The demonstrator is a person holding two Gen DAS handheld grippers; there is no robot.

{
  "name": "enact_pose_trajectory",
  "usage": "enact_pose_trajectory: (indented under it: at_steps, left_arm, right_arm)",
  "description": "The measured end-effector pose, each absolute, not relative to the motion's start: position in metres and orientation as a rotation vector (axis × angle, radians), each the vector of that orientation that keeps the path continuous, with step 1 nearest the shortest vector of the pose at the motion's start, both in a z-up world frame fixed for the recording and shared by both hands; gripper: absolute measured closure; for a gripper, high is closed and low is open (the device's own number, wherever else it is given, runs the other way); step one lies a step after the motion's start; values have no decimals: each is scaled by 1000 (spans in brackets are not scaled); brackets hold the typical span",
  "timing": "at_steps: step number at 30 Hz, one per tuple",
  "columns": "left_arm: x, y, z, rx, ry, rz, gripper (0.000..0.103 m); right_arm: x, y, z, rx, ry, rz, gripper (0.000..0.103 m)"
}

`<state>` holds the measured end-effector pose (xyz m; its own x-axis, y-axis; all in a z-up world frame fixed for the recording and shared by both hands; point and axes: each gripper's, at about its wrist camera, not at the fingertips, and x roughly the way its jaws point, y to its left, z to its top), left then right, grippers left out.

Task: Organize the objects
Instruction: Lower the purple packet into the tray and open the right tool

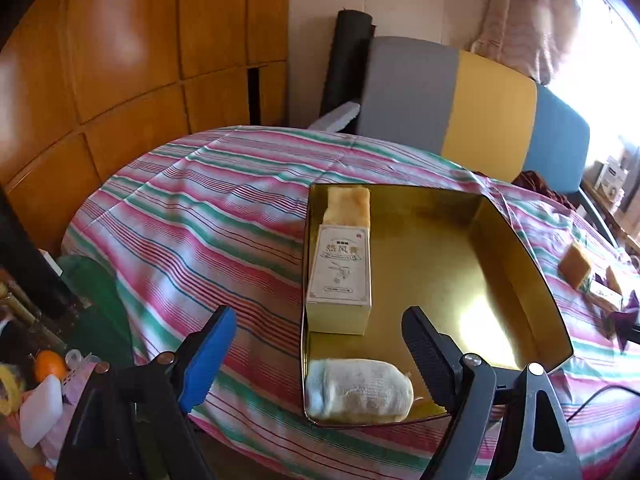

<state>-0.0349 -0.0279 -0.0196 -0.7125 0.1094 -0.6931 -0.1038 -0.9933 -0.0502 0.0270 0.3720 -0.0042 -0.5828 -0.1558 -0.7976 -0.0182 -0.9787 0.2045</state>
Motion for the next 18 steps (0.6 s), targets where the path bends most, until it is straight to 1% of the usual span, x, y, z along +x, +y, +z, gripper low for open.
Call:
enact_pose_trajectory:
  at_steps: [7,13,18]
  left_arm:
    - [-30,-30,-16,-1124,-6,2827,16]
    - [-30,-35,-18,-1132,-11,2841,15]
    - [-32,-46,-22,-1151,-48,2856,15]
  right_arm:
    - [-18,276,-2,1323,-164,-2528,61]
    - [-49,210,-34,1401,-54,-2365,61]
    - [-60,177,-57,1466,8,-2274,61]
